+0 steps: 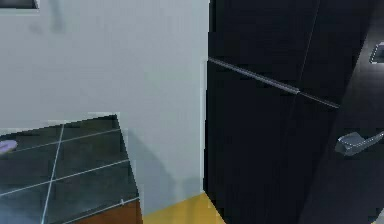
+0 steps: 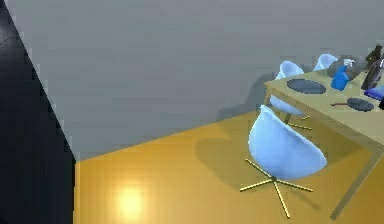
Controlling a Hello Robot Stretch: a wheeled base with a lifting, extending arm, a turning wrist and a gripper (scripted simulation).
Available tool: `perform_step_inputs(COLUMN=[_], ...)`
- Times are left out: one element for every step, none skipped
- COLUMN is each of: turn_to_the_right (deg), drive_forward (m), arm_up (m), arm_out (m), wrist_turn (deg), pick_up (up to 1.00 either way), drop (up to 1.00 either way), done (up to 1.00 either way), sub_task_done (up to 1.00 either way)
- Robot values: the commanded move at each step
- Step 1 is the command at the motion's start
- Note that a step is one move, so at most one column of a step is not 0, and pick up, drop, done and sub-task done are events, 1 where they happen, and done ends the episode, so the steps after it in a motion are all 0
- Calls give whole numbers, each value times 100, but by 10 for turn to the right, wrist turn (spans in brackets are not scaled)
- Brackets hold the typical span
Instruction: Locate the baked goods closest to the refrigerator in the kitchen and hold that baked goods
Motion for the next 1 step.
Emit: perform_step_inputs(turn_to_the_right=[90], drive_forward=[0], arm_up=[0], arm_out=[0], wrist_turn=[0], pick_up=[0], drop=[0], done=[0], sub_task_done=[0])
